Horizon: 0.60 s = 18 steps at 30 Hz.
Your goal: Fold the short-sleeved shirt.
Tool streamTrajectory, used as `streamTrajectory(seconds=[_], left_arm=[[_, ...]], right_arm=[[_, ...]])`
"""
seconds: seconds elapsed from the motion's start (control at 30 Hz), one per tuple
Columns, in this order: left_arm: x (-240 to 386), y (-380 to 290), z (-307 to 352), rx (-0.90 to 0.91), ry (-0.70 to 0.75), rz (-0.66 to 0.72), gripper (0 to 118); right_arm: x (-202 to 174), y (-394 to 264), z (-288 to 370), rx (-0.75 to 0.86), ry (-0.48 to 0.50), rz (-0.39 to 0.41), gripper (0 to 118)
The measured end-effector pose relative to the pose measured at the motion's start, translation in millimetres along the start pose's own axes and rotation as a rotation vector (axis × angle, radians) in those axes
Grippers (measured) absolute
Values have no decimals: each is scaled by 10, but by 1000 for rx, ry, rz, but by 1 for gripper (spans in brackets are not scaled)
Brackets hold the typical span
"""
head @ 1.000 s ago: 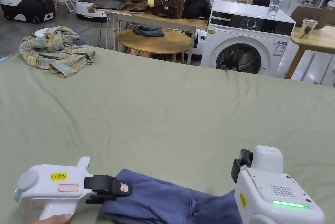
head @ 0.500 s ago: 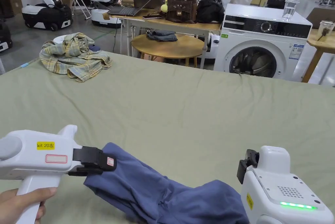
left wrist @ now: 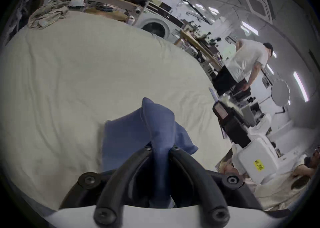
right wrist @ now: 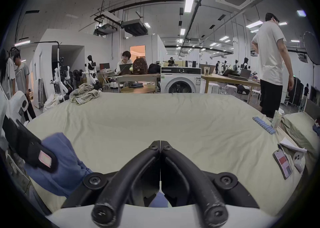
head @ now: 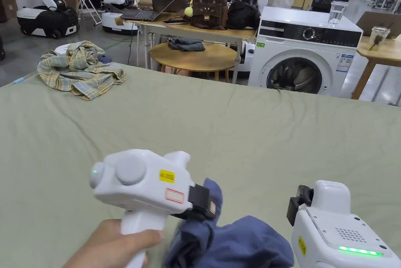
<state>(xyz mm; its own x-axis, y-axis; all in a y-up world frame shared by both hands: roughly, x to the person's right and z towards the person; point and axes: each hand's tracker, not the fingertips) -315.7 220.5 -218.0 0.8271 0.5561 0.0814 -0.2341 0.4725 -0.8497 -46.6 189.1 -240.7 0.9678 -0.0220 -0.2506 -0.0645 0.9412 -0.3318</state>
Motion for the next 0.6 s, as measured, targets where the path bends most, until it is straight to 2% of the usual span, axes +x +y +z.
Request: streamTrajectory(seconds=[0.27, 0.43, 0.47, 0.5, 0.53, 0.6], left_arm=[[411, -54, -929, -142, 61, -26, 6], [366, -120, -1242, -166, 78, -4, 6], [328, -120, -1257, -170, 72, 10, 9], [262, -119, -1239, -177, 23, 44, 24], [230, -119, -1197, -178, -53, 76, 33], [185, -113, -1086, -187, -108, 106, 52]], right_arm=[[130, -23, 30, -10, -29, -14, 0], [155, -41, 42, -17, -34, -22, 0], [156, -43, 42, -17, -34, -21, 0], [156, -43, 44, -19, -34, -20, 0], [158, -42, 46, -21, -31, -19, 0], [160, -38, 53, -21, -29, -17, 0]])
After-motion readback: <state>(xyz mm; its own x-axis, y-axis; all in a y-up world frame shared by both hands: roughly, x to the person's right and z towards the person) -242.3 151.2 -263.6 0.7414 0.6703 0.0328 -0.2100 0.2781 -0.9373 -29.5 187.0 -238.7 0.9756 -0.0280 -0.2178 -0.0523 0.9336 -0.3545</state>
